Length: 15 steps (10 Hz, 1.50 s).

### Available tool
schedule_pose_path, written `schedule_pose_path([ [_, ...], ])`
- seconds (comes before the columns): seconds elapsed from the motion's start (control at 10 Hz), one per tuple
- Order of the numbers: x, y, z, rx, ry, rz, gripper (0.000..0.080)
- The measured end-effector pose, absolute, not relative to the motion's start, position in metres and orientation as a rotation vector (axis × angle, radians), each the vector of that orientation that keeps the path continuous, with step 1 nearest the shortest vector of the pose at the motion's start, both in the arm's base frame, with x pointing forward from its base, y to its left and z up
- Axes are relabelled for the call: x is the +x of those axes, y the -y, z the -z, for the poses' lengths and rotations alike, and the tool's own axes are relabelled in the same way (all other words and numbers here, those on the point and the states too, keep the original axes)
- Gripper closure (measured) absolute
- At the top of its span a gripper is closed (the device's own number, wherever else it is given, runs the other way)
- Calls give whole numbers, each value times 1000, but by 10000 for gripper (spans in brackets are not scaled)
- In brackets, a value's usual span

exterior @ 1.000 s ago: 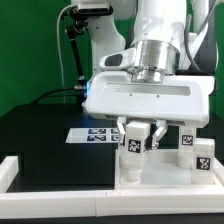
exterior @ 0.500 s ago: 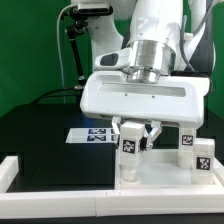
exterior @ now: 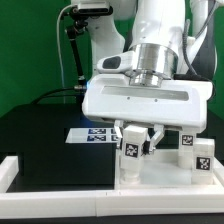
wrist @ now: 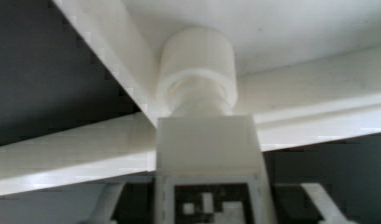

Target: Assemble square table

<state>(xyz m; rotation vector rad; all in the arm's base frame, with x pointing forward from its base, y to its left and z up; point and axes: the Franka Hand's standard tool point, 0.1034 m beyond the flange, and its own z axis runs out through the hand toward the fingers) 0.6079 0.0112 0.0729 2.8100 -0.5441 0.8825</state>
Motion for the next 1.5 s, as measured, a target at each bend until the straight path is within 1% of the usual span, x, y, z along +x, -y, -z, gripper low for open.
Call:
schedule_pose_path([
  [0.3, 608, -11, -73, 2810, 539, -881, 512],
  [0.4, 608, -11, -73, 2810, 536, -881, 355],
  [0.5, 608, -11, -73, 2810, 534, -881, 225],
  [0.6, 608, -11, -73, 2810, 532, -880, 225],
  [0.7, 608, -11, -73, 2810, 529, -880, 165],
  [0.8, 608, -11, -73, 2810, 526, -880, 153],
  [1.3, 608, -11, -73, 2810, 521, -879, 151],
  [1.4, 609, -9, -75, 2811, 509, -878, 151],
  [1.5, 613, -1, -90, 2831, 518, -869, 151],
])
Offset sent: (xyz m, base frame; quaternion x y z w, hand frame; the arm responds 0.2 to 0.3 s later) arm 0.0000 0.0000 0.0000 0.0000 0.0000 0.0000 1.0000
